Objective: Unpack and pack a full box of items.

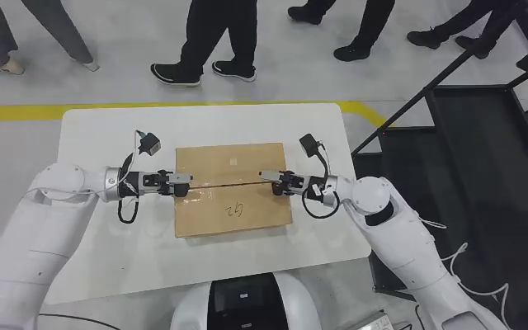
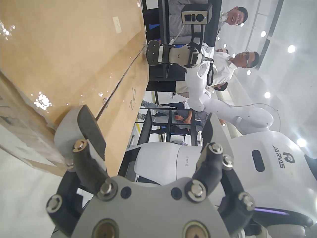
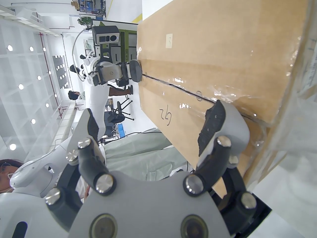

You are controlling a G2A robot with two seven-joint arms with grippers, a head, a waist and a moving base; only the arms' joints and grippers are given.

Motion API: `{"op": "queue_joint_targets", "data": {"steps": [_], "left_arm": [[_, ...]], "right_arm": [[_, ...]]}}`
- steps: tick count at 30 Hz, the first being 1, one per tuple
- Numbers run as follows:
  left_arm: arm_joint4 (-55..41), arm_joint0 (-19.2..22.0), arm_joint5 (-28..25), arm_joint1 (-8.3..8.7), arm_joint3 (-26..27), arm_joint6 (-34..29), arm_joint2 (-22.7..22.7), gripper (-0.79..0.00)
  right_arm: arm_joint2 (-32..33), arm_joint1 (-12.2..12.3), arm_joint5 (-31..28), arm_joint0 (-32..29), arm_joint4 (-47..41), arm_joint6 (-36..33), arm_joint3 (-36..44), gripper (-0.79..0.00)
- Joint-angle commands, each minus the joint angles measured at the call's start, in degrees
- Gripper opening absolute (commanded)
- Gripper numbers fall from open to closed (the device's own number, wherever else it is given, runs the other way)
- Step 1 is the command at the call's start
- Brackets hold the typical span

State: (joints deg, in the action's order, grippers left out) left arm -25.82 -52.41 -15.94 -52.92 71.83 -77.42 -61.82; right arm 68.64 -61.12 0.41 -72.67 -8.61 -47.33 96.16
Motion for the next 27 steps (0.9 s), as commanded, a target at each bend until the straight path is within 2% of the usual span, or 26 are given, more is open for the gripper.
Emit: {"op": "queue_joint_targets", "data": {"steps": [1,22,27], "left_arm": [[0.0,0.0,0.0,0.00,0.0,0.0,0.0,0.000],[0.0,0.0,0.0,0.00,0.0,0.0,0.0,0.000],[0.0,0.0,0.0,0.00,0.0,0.0,0.0,0.000]], "right_arm": [[0.0,0.0,0.0,0.0,0.0,0.0,0.0,0.000],[0.0,0.0,0.0,-0.1,-0.1,0.2,0.1,0.000],[3.0,0.3,1.5,-1.2,-7.3,-2.7,2.4,0.000]]}}
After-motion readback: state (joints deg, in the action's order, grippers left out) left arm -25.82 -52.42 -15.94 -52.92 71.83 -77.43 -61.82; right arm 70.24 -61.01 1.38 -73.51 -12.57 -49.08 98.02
